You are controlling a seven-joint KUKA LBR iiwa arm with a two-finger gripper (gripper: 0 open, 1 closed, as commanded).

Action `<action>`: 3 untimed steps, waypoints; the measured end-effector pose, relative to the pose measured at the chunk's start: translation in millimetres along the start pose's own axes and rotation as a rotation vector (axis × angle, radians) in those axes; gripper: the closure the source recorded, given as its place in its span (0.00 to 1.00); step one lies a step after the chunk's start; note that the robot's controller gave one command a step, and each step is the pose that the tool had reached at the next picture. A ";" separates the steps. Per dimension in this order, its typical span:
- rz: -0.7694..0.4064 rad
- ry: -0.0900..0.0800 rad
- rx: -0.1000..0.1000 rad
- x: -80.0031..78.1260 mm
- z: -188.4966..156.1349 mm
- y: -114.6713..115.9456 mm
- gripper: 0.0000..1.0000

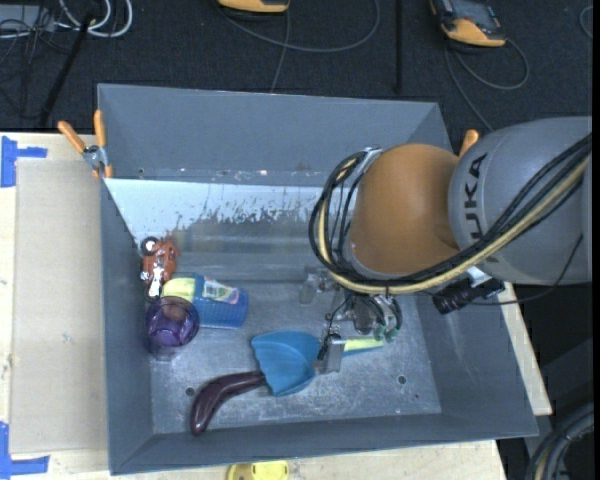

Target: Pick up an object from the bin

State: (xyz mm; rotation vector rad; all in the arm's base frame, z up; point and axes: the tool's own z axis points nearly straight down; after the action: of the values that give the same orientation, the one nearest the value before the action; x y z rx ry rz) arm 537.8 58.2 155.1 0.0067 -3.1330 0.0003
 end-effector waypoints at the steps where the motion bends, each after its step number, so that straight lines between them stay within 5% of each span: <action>1: 0.002 -0.007 0.000 -1.5 -4.5 -0.3 0.00; 2: -0.083 -0.011 0.000 3.0 50.4 4.3 0.00; 3: 0.058 -0.010 -0.001 -17.8 84.7 14.3 1.00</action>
Offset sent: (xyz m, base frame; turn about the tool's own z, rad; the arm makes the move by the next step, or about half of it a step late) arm -0.0079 0.0061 -0.0851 -0.1344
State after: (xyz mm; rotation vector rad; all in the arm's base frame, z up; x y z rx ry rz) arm 554.8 72.6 70.2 -0.0846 -3.1414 -0.0015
